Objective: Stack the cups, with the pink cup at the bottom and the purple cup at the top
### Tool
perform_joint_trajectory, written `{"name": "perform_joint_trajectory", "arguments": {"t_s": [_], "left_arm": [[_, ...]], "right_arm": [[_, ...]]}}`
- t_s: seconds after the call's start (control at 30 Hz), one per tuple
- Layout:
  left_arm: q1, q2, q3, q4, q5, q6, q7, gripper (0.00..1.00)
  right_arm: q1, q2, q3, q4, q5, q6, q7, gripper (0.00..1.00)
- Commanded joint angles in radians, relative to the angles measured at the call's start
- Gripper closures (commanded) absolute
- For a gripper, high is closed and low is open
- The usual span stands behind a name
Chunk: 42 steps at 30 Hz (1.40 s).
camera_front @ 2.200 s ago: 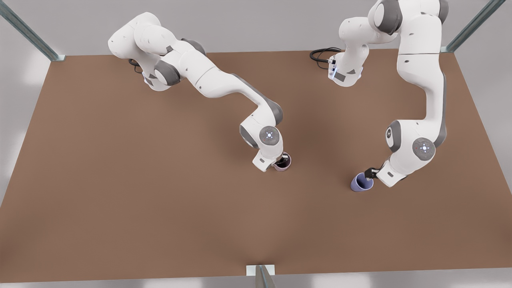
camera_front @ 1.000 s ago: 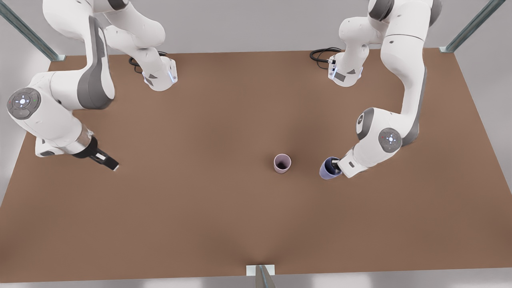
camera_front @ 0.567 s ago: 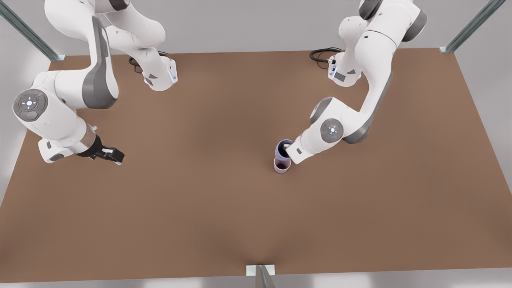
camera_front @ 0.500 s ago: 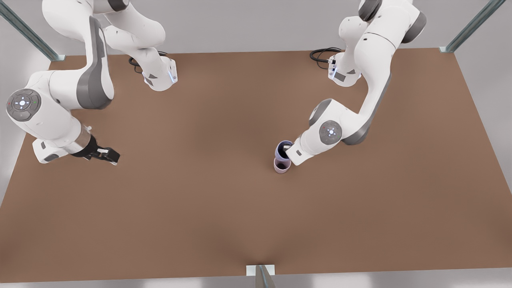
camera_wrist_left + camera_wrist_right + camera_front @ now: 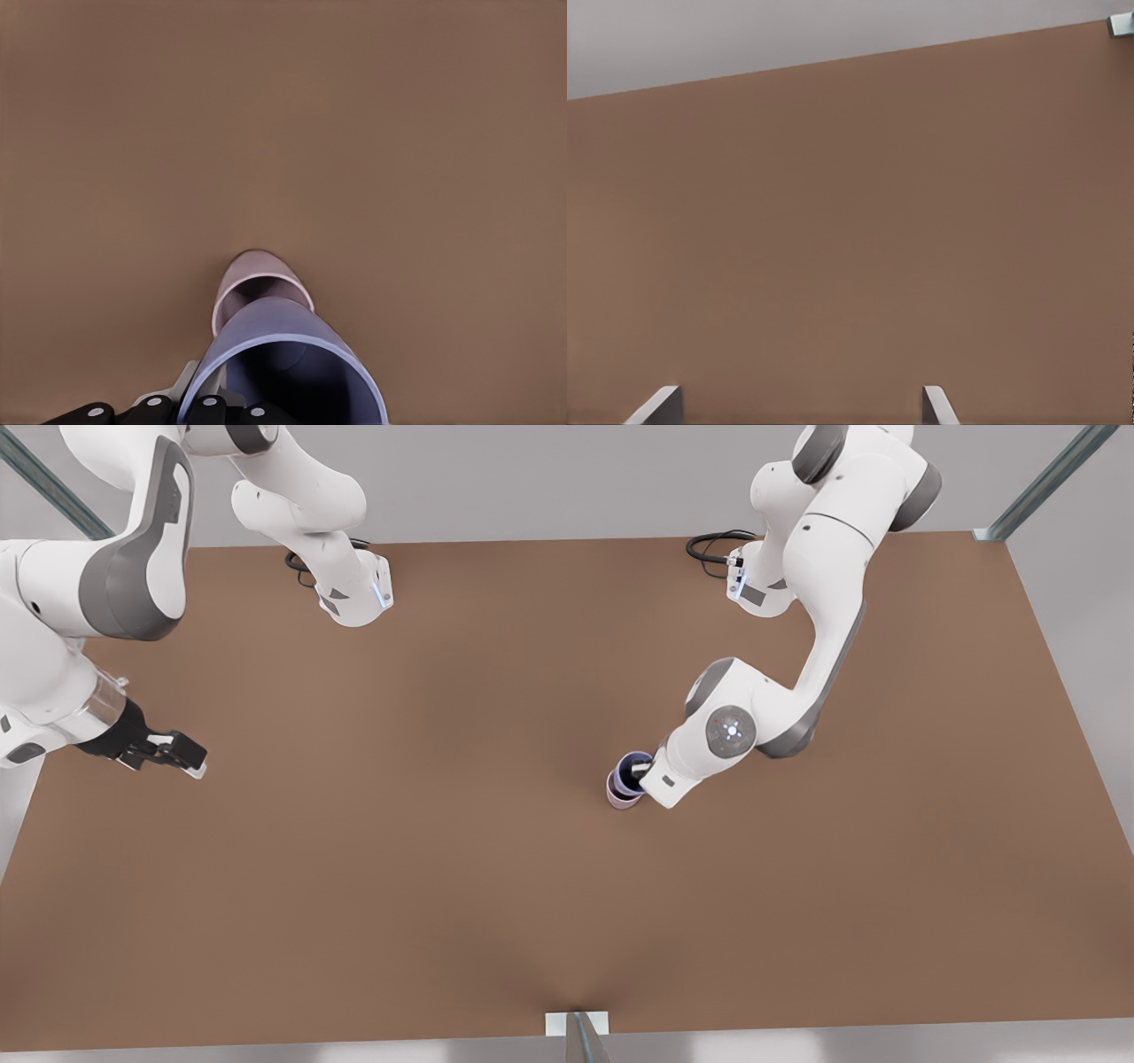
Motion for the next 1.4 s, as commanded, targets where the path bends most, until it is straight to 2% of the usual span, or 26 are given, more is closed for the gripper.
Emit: {"name": "perform_joint_trajectory", "arguments": {"t_s": [0.0,0.67,0.7,0.73,1.0,1.07,1.1,1.37], "left_arm": [[-0.001,0.003,0.0,-0.001,0.002,0.002,-0.145,0.79],[-0.002,0.055,-0.002,-0.002,0.004,0.003,-0.15,0.79],[-0.004,0.055,0.0,-0.002,0.004,0.003,-0.142,0.65],[-0.004,0.055,0.0,-0.001,0.005,0.005,-0.139,0.59],[-0.005,0.055,0.0,-0.001,0.005,0.003,-0.137,0.55],[-0.005,0.054,0.0,-0.001,0.005,0.001,-0.136,0.34],[-0.005,0.052,-0.002,0.001,0.005,0.001,-0.137,0.31],[-0.005,0.052,-0.002,0.001,0.005,-0.002,-0.139,0.29]], "right_arm": [[0.003,-0.002,0.0,0.002,-0.001,-0.018,-0.107,0.0],[-0.008,-0.005,-0.005,0.031,0.019,-0.073,-0.104,0.0],[-0.014,-0.005,-0.007,0.029,0.018,-0.073,-0.107,0.0],[-0.013,-0.005,-0.005,0.028,-0.001,-0.075,-0.103,0.0],[-0.016,0.004,-0.011,0.029,-0.002,-0.072,-0.107,0.0],[-0.016,0.004,-0.011,0.031,0.001,-0.07,-0.106,0.0],[-0.014,0.004,-0.011,0.031,-0.001,-0.072,-0.106,0.0],[-0.016,0.004,-0.011,0.031,-0.001,-0.072,-0.106,0.0]]}}
